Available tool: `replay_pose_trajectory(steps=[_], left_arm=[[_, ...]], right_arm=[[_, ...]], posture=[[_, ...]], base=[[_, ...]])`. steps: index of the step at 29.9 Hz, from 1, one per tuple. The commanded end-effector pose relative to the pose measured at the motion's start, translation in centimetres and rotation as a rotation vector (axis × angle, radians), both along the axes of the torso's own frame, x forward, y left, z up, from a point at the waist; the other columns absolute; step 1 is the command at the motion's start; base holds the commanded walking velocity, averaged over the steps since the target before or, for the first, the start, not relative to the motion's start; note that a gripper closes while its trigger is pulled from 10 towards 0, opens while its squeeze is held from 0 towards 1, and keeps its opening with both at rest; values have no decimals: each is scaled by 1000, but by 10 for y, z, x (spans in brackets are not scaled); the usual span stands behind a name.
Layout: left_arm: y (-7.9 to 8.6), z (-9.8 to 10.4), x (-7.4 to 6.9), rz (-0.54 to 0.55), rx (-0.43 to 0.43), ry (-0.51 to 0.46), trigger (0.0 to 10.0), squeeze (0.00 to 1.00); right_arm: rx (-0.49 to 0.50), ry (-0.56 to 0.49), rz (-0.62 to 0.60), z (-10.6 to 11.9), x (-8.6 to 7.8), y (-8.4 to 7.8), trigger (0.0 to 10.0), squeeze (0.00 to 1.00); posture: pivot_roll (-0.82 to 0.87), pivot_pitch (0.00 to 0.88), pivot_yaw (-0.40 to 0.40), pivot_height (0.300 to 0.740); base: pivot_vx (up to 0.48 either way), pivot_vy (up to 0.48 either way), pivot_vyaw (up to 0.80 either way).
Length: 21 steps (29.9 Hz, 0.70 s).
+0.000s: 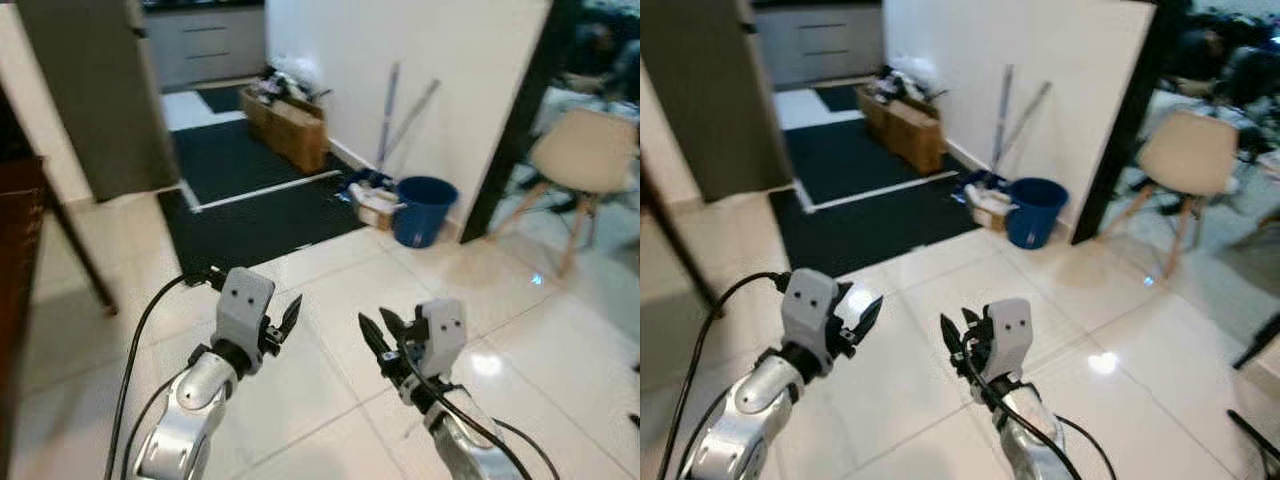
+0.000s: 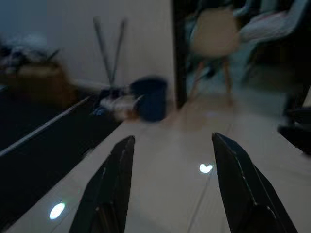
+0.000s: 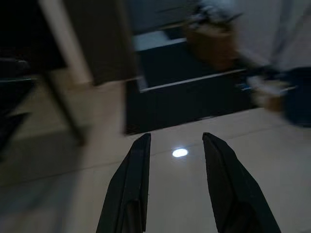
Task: Setting the table
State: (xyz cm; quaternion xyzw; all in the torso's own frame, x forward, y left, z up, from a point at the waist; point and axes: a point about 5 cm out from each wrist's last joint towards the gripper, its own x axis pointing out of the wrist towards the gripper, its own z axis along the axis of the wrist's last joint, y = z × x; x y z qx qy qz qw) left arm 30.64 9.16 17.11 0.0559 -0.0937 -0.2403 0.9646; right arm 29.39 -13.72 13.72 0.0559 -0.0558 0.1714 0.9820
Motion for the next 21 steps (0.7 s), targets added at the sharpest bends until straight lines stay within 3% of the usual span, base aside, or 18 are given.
replay_pose_trajectory(steps=[1,11,21], left_arm=[[9,-7,0,27,16,24,10000,0],[10,-6,1,29,15,22,10000,0],[9,-5,2,27,15,20,10000,0]], right_arm=[[7,9,24,-2,-2,8,10000,0],[10,7,20,-2,-1,9,10000,0],[9,-3,13,0,-1,8,10000,0]], posture=[[-34,21,98,740],[-33,24,102,740],[-33,26,105,740]], base=[[458,0,-556],[457,0,-485],[457,0,0]])
